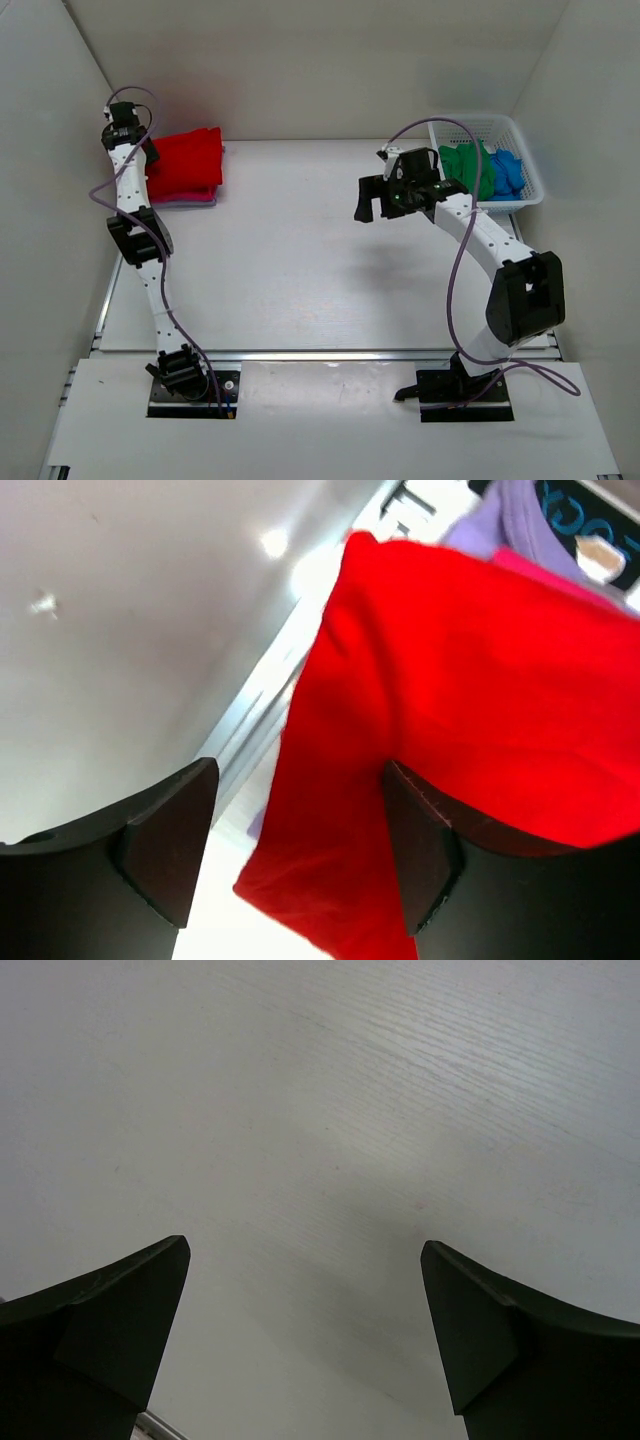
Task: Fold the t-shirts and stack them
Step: Put the neatly folded tshirt into the corner of the board with the left arm
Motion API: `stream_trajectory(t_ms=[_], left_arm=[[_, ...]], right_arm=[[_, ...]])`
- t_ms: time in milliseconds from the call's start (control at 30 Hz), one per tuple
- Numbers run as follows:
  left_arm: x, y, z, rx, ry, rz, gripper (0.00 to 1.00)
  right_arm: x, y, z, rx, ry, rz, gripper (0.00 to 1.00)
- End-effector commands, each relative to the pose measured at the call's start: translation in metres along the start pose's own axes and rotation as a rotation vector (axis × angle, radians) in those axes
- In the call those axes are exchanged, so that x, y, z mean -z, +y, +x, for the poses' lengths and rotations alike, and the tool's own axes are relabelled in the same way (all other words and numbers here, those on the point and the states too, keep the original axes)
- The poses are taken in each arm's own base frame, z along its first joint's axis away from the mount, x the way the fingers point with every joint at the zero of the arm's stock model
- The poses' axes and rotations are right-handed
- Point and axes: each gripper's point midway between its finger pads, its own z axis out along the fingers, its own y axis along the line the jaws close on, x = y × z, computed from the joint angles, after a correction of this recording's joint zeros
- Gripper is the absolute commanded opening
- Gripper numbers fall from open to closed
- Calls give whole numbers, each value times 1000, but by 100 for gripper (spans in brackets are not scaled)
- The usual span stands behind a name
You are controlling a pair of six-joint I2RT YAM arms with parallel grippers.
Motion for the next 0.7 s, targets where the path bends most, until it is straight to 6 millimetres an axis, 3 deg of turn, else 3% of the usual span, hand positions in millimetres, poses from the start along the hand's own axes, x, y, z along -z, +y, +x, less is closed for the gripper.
stream_trajectory(t_ms=[0, 33, 67, 100, 133, 233, 267, 333, 400, 500, 667], left_arm=[[65, -13, -41, -19, -91, 67, 78], [71, -20, -39, -28, -85, 86, 78], [79, -23, -38, -43, -81, 95, 77], [88, -28, -39, -51, -84, 104, 78], [96, -36, -33, -74, -68, 115, 78], [119, -47, -23, -73, -33, 167, 78], [126, -51, -20, -82, -22, 182, 78], [150, -47, -18, -82, -13, 206, 78], [167, -51, -12, -80, 6, 257, 77], [209, -63, 0, -120, 11, 335, 77], [274, -56, 40, -128, 30, 463, 77]], right_arm=[[24, -15, -26, -75, -69, 50, 99], [26, -19, -25, -102, -66, 61, 92], [32, -21, -25, -104, -75, 31, 62], [35, -27, -27, -113, -87, 36, 39], [42, -31, -28, -121, -92, 59, 37], [49, -47, -25, -137, -65, 106, 68], [49, -51, -24, -143, -48, 104, 99], [55, -51, -21, -145, -40, 89, 99], [56, -53, -13, -157, -46, 83, 99], [63, -45, -12, -137, -64, 88, 99], [80, -42, -5, -96, -63, 184, 99]])
